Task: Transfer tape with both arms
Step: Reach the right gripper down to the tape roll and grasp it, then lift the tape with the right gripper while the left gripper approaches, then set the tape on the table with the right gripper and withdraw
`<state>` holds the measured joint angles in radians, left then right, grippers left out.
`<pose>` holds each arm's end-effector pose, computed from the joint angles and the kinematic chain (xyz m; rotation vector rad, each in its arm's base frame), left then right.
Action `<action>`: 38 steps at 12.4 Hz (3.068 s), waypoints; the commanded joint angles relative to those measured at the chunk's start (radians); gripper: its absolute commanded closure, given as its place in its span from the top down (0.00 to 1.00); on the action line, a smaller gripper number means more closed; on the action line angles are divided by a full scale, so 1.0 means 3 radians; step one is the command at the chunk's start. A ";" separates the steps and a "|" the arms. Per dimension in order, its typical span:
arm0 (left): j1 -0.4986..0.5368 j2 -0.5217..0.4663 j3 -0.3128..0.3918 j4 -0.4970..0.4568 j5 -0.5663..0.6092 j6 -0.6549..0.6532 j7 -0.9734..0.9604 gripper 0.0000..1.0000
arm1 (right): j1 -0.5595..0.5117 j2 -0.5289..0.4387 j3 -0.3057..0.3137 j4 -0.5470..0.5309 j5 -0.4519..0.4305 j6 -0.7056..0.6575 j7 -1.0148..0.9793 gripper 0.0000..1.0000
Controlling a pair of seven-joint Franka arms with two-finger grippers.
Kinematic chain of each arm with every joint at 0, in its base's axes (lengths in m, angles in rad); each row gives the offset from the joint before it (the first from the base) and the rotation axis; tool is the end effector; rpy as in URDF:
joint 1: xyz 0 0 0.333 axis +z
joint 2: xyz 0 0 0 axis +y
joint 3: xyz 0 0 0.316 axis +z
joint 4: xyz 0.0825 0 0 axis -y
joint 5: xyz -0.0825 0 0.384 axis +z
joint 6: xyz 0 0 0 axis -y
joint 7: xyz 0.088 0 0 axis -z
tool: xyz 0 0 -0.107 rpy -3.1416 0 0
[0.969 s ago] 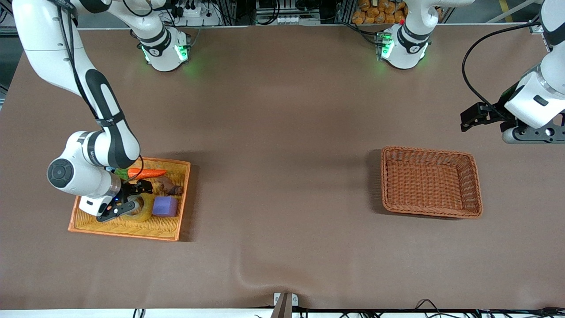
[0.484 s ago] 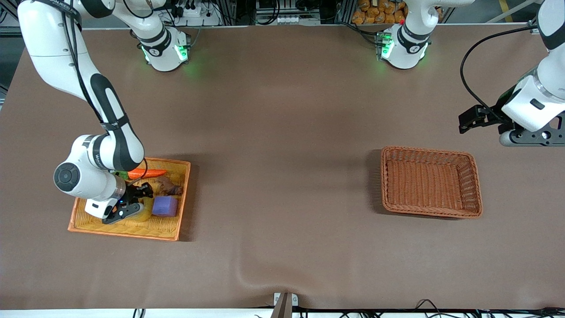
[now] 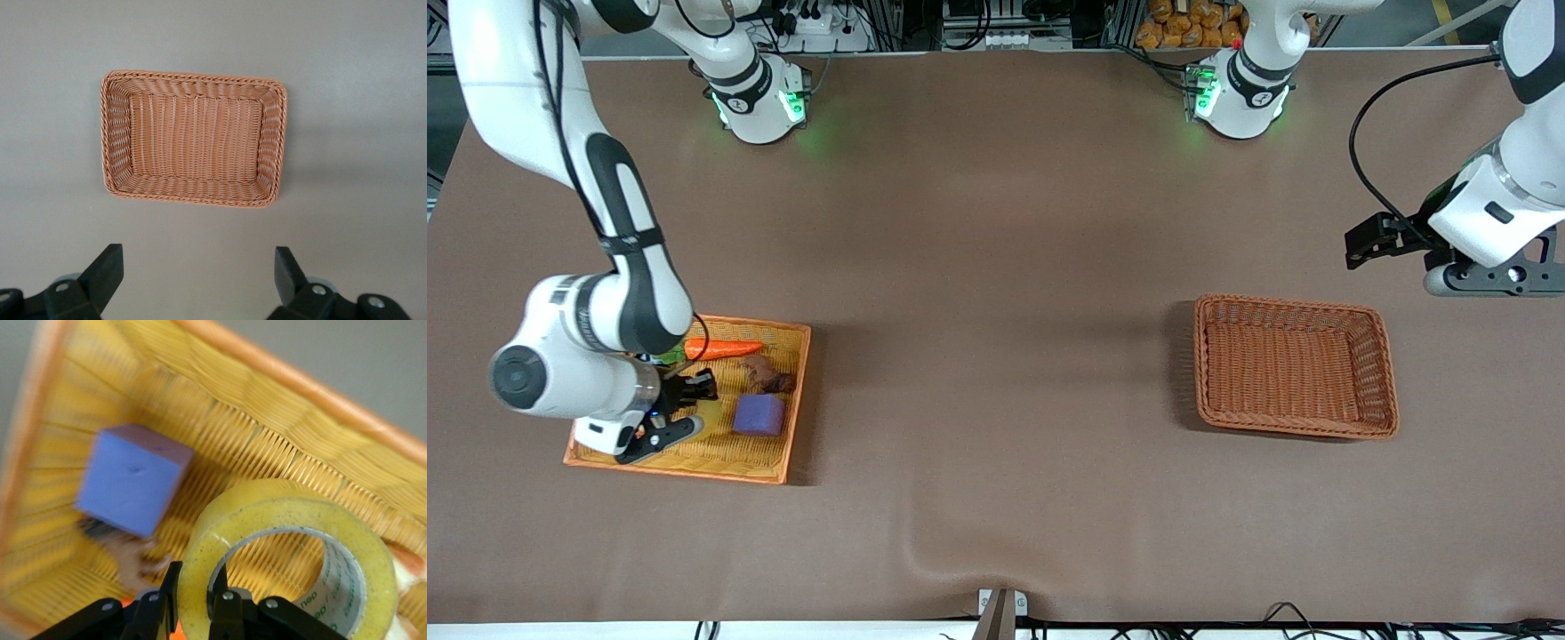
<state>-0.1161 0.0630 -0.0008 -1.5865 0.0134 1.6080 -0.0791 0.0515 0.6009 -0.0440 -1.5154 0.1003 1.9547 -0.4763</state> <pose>0.5713 -0.0657 0.5847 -3.1231 0.0602 0.0625 0.6874 0.0162 0.2990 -2.9596 -0.6687 0.2149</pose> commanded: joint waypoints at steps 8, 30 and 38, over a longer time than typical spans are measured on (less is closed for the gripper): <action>-0.0012 0.0020 -0.0048 -0.0009 -0.0024 0.0029 -0.0018 1.00 | 0.1279 0.0011 0.0054 0.0735 0.0540 -0.0218 0.2110 0.00; -0.0660 0.0740 -0.0427 -0.0592 -0.0295 0.1332 -0.1867 1.00 | 0.2304 -0.0396 -0.0957 0.0649 0.0407 -0.0230 0.2945 1.00; -0.1397 0.1839 -0.0417 0.0036 -0.0131 0.2400 -0.2492 1.00 | 0.1476 -0.1347 -0.1214 0.0323 0.0162 -0.1228 0.1487 1.00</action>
<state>-0.5051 0.5209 -0.1349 -1.6710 -0.0552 2.2825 -0.7852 0.5370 0.2943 -0.4300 -1.3226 0.1975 1.5790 0.0456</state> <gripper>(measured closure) 0.000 0.000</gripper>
